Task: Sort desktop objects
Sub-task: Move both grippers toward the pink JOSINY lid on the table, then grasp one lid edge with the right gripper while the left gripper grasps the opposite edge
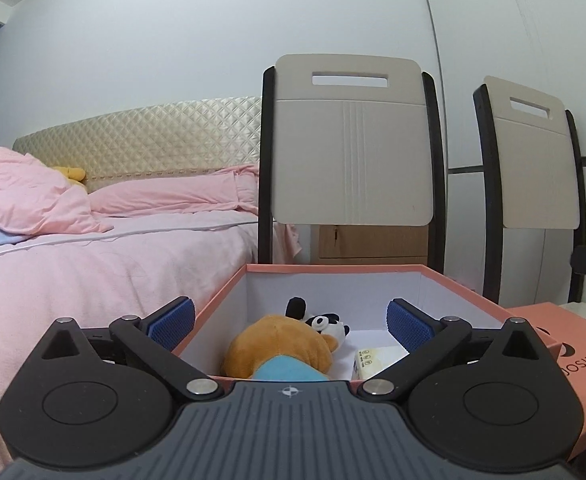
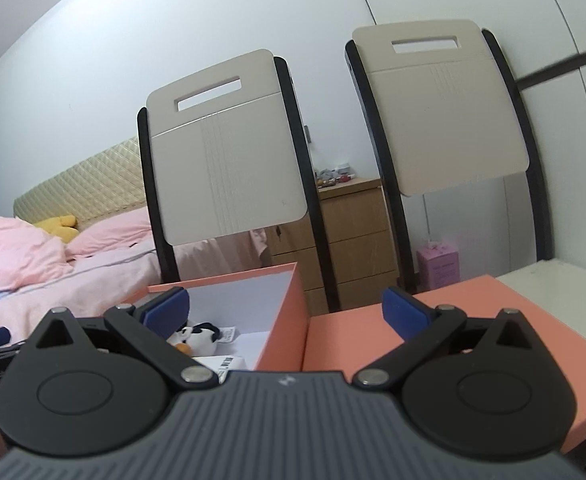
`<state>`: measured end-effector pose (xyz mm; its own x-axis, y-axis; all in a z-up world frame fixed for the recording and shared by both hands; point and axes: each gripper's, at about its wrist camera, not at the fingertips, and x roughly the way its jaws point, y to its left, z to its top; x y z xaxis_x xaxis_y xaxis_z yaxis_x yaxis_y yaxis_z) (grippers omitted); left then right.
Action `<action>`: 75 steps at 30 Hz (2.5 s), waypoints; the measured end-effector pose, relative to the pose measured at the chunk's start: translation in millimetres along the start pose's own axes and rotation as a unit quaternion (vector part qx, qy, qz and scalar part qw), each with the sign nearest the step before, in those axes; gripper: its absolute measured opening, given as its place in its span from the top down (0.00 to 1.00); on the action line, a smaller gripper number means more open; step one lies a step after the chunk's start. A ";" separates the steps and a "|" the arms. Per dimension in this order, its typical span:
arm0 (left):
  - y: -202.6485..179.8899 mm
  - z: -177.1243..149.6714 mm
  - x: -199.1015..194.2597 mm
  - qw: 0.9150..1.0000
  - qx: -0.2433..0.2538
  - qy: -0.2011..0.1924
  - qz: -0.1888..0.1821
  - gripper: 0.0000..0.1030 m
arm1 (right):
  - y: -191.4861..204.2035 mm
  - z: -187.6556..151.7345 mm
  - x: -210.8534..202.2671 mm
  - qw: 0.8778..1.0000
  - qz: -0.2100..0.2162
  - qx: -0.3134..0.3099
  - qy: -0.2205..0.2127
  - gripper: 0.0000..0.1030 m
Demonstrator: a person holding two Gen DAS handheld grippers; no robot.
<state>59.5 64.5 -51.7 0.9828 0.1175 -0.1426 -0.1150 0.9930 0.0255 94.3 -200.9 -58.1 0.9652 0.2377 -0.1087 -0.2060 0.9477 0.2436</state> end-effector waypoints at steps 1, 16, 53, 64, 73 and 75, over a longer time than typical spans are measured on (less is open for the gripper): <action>0.0 -0.1 0.2 1.000 0.000 0.001 -0.001 0.00 | 1.6 -0.5 1.2 1.000 -0.003 -0.006 -0.003 0.00; 6.5 2.9 -2.3 1.000 -0.026 0.000 0.004 0.00 | 4.3 -0.7 7.6 1.000 -0.016 -0.020 0.008 0.00; -55.8 -19.8 -35.5 0.992 -0.026 0.007 -0.119 0.00 | -104.0 1.8 -56.8 0.996 -0.054 0.067 -0.017 0.00; -112.5 -69.6 -29.3 0.969 0.037 0.080 -0.233 0.00 | -198.7 -12.5 -63.8 0.993 -0.087 0.056 0.051 0.00; -142.3 -99.7 -10.8 0.942 0.050 0.134 -0.304 0.00 | -229.3 -46.1 -27.8 0.990 -0.081 0.054 0.101 0.00; -142.9 -100.7 -7.2 0.941 0.044 0.132 -0.309 0.00 | -231.3 -50.3 -22.9 0.991 -0.072 0.054 0.104 0.00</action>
<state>54.4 -77.4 -154.0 0.7867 -0.4728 -0.3970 0.4910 0.8690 -0.0619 111.8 -414.8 -160.5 0.9274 0.1508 -0.3424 -0.0396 0.9496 0.3109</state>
